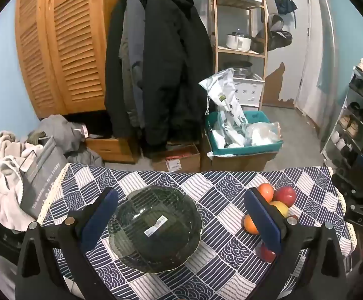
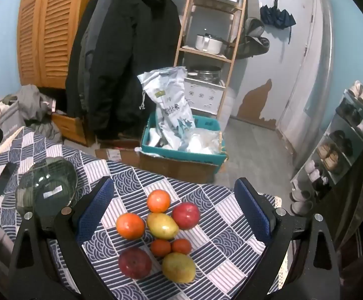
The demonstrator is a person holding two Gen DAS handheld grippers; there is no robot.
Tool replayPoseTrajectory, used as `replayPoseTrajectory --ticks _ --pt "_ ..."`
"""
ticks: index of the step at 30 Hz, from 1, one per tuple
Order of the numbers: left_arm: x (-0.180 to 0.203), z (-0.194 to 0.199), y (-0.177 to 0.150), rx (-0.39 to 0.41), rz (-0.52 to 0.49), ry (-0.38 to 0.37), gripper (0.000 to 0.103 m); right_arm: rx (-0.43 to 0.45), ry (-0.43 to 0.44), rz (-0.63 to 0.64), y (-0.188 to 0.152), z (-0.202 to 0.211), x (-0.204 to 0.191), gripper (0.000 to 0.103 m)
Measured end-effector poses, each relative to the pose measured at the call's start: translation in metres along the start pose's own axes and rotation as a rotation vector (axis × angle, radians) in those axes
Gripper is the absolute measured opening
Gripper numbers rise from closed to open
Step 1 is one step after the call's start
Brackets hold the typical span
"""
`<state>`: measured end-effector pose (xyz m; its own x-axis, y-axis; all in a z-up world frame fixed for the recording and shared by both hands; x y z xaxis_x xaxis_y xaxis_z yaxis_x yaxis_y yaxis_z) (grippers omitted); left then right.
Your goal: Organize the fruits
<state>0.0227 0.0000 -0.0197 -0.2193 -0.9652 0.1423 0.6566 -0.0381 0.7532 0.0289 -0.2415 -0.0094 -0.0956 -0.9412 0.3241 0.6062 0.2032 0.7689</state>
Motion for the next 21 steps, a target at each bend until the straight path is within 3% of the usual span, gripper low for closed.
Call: replayPoseTrajectory --ticks 21 --pt "-0.0013 0.0038 0.0026 0.023 -0.004 -0.012 0.102 0.000 -0.001 0.004 0.0004 0.0017 -0.0013 0.095"
Point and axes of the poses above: each gripper's, at about its wrist camera, not at the fingertips, and z roughly against the way its jaws point, x to its right, y to its top, the point moved 3 cm from there along -z, roughly the way its jaws point, and after that the axes turned 15 degrees about -y, right-handed, at the moved point
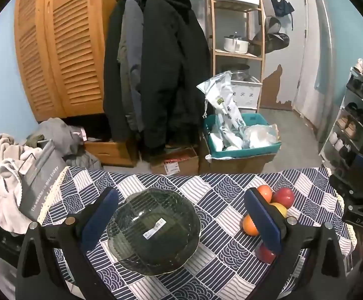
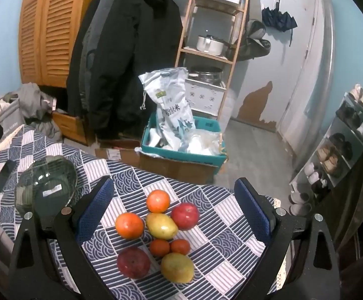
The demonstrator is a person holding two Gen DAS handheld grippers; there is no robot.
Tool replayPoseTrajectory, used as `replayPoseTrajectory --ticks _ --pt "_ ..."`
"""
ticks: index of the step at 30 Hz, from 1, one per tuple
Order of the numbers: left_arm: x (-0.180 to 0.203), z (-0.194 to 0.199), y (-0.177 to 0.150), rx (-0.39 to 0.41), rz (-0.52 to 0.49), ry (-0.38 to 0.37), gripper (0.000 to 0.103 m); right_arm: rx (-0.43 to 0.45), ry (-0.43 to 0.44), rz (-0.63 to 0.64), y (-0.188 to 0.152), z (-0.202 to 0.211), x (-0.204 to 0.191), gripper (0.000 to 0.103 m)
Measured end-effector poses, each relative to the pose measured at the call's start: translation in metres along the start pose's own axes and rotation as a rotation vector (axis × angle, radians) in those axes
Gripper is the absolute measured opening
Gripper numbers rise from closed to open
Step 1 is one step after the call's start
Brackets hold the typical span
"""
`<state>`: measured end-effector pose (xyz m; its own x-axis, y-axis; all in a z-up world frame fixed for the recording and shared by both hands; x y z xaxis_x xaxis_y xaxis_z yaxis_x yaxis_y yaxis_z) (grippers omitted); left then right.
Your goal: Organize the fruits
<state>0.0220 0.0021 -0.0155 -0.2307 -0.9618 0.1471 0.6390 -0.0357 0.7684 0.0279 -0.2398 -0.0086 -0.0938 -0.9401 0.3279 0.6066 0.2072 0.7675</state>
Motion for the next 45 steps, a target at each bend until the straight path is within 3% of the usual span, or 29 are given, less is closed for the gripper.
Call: replayPoseTrajectory --ticks 45 --pt "0.0020 -0.0003 -0.0028 0.004 -0.003 -0.002 0.102 0.001 -0.003 0.002 -0.0005 0.0003 0.0015 0.095"
Point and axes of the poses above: each gripper's, at about its wrist camera, not at the fingertips, and z roughly against the way its jaws point, x to its right, y to its top, the point moved 3 cm from there along -z, roughly the way its jaws point, and after that the axes turned 15 degrees about -y, right-handed, at the moved point
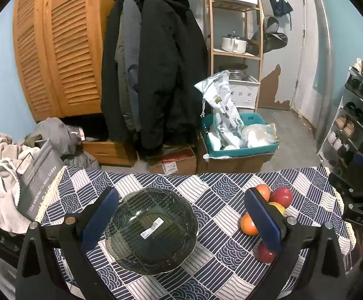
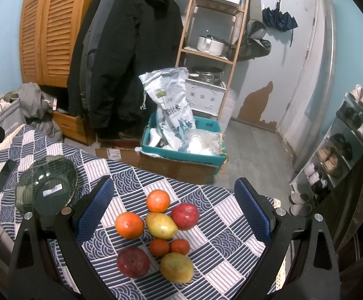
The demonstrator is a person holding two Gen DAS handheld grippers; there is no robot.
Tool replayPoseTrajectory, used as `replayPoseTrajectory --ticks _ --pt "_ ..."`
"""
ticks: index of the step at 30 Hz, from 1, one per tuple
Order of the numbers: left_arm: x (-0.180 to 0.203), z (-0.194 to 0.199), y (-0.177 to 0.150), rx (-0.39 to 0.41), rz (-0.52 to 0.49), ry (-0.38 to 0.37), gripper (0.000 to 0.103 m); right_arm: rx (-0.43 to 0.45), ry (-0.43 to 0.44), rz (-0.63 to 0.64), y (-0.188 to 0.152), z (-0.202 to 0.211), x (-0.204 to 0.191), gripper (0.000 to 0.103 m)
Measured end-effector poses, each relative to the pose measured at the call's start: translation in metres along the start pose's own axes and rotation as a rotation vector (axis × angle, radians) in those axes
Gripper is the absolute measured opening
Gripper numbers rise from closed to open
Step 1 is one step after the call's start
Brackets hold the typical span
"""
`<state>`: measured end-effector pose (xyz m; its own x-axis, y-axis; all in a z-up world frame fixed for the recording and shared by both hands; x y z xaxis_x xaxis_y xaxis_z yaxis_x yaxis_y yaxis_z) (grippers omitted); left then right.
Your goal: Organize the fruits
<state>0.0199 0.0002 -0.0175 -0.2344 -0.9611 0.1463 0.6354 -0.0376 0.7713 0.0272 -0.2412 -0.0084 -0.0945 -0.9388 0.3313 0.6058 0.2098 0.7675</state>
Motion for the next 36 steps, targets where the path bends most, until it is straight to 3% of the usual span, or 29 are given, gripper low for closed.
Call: replayPoseTrajectory --ticks 36 --pt "0.0045 -0.0030 -0.0024 -0.005 -0.005 -0.001 0.102 -0.002 -0.007 0.000 0.0011 -0.0010 0.0008 0.095"
Point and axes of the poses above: each gripper's, at about its wrist camera, not at the fingertips, and z roughly against the way its jaws point, x to its right, y to its top, the point moved 3 cm from there along -z, roughly the way its jaws point, and after that the axes turned 15 degrees about -y, right-handed, at the moved point
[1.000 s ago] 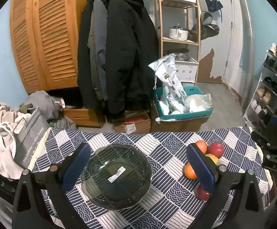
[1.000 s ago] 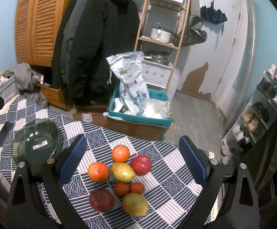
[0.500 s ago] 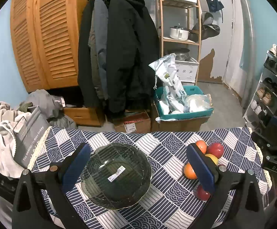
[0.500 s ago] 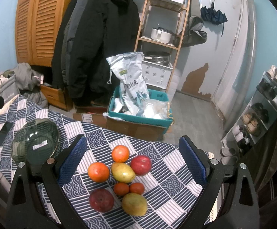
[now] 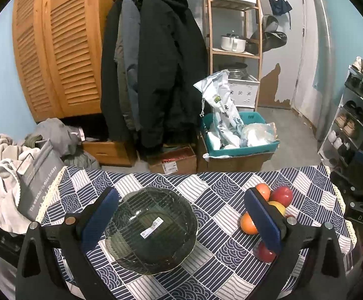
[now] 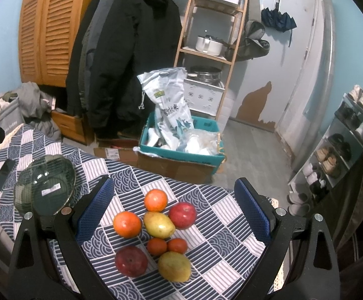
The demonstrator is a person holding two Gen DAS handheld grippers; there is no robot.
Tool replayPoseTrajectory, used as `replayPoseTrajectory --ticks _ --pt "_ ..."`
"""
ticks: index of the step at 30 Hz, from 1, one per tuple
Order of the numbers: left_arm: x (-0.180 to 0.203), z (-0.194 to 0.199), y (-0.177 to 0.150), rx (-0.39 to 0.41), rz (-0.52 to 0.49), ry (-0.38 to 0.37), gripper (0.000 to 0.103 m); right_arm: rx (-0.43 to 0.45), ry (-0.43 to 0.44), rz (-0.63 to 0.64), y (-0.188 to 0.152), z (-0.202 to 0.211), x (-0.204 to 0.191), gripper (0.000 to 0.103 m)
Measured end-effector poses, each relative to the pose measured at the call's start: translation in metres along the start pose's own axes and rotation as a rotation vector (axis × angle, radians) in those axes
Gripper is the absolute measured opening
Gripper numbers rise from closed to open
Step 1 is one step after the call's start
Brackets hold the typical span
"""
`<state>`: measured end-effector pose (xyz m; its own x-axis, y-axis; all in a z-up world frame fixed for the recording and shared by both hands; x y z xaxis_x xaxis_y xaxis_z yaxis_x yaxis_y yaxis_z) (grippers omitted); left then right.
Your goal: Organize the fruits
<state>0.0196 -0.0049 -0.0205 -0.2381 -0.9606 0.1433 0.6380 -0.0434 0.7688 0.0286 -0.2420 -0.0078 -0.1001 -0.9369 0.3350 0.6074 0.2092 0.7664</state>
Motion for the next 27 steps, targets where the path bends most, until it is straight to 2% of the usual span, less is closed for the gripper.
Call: replayPoseTrajectory --ticks 21,27 --pt "0.016 -0.008 0.000 -0.015 -0.037 -0.013 0.102 -0.002 -0.007 -0.013 -0.002 0.001 0.022 0.095" --pt "0.029 -0.017 -0.004 -0.032 -0.065 -0.028 0.102 -0.016 -0.012 -0.017 -0.012 -0.004 0.027 0.095"
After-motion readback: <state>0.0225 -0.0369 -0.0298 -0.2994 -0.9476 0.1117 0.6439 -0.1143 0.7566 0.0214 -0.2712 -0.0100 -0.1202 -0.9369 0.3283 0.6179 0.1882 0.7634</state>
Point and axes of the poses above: each gripper's, at about its wrist camera, not at the fingertips, and z roughly against the way its jaws point, x to its right, y to its top, the point moved 3 cm from there along -z, roughly the way its jaws point, and after that the axes turned 15 degrees about -y, right-handed, at the moved point
